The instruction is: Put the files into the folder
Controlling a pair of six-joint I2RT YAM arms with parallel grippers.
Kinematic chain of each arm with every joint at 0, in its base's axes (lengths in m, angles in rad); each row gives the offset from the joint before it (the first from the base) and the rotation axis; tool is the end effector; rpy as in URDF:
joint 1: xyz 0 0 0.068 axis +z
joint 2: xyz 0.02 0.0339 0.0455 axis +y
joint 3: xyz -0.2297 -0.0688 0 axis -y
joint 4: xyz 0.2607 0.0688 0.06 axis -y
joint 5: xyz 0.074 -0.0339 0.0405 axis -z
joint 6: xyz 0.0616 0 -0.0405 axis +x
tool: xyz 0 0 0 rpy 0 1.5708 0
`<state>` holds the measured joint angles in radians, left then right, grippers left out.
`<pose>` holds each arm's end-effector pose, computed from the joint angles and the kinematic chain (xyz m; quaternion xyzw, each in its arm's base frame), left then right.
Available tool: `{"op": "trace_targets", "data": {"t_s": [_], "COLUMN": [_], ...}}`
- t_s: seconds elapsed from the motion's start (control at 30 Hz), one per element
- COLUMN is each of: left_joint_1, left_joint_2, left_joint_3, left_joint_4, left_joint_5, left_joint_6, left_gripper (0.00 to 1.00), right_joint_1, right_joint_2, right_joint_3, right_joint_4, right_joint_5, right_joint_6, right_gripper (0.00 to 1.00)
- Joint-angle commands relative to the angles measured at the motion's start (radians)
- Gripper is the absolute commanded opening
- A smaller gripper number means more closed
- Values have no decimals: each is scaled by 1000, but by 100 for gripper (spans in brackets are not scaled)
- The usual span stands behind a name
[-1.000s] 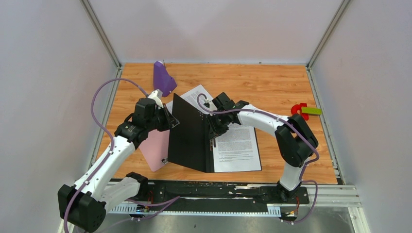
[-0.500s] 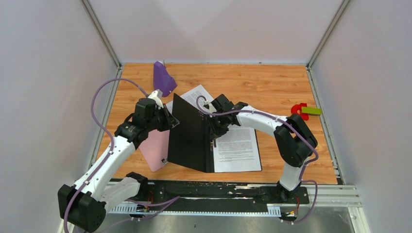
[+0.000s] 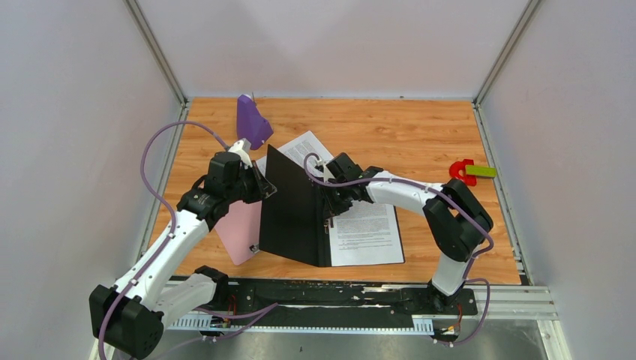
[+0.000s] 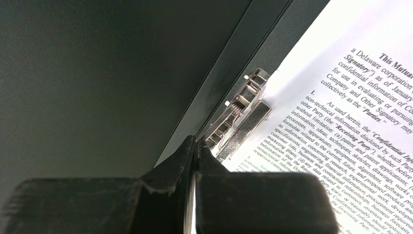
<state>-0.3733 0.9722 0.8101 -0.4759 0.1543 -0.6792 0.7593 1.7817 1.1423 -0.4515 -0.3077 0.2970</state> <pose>0.2441 -0.1058 0.2401 -0.1014 0.8854 -0.2847 0.3531 0.2587 0.2712 0.1130 -0.2554 0.9260 0.2469 0.1278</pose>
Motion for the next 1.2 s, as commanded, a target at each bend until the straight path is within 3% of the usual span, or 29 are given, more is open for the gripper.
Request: {"op": "trace_targets", "data": {"t_s": [0.0,0.47,1.17], "left_joint_1": [1,0,1], "left_joint_2": [-24,-25,-20], "left_joint_3": [6,12,-3], "left_joint_4": [46,36,48], "left_joint_5": [-26,-35,-45], "left_joint_6": [17,21,4], "left_gripper": [0,0,0], "right_joint_1": [17,29,45], "right_joint_2": [8,16,-26], "right_joint_3": [-55,-44,46], "right_joint_4": [-46,-109,-139], "right_joint_5": [112,180,83], "right_joint_6": [-1,-35,-51], "right_gripper": [1,0,6]}}
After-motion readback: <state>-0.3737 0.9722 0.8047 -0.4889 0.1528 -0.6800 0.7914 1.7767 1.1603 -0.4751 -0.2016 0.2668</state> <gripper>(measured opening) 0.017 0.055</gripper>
